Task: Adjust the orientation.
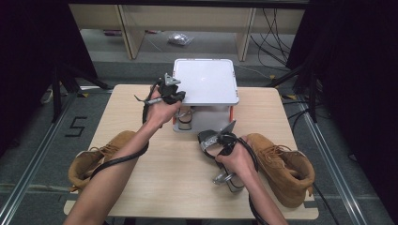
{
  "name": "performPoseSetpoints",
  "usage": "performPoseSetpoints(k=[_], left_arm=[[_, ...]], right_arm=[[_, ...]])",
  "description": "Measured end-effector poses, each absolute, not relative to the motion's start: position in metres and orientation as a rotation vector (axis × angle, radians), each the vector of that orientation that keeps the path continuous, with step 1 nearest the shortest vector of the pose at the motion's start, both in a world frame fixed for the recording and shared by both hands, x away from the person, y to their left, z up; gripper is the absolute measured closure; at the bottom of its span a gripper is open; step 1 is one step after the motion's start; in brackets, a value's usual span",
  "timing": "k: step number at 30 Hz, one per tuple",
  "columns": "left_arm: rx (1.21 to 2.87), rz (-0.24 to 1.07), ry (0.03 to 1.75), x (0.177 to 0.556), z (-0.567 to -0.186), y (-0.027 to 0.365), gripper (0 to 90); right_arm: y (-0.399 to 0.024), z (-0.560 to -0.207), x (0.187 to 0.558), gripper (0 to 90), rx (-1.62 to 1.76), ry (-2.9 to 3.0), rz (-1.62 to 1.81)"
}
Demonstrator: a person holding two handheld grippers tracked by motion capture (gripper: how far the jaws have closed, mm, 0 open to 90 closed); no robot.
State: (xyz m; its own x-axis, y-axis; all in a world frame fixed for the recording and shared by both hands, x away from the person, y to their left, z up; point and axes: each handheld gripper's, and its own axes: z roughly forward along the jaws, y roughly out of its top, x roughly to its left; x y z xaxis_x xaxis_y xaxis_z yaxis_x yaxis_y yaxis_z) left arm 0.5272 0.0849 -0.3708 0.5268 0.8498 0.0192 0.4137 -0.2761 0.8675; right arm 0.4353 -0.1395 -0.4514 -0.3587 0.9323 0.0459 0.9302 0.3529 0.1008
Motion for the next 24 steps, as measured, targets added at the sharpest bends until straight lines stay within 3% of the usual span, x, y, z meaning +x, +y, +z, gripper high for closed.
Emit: performPoseSetpoints(k=[14, 24], left_arm=[[1.889, 0.623, 1.032, 0.527, -0.371, 0.086, 89.5], [1.89, 0.624, 1.031, 0.527, -0.371, 0.086, 89.6]], right_arm=[[-0.134, -0.456, 0.479, 42.8, 1.89, 2.425, 0.201], [-0.128, -0.463, 0.491, 42.8, 1.956, 2.351, 0.183]])
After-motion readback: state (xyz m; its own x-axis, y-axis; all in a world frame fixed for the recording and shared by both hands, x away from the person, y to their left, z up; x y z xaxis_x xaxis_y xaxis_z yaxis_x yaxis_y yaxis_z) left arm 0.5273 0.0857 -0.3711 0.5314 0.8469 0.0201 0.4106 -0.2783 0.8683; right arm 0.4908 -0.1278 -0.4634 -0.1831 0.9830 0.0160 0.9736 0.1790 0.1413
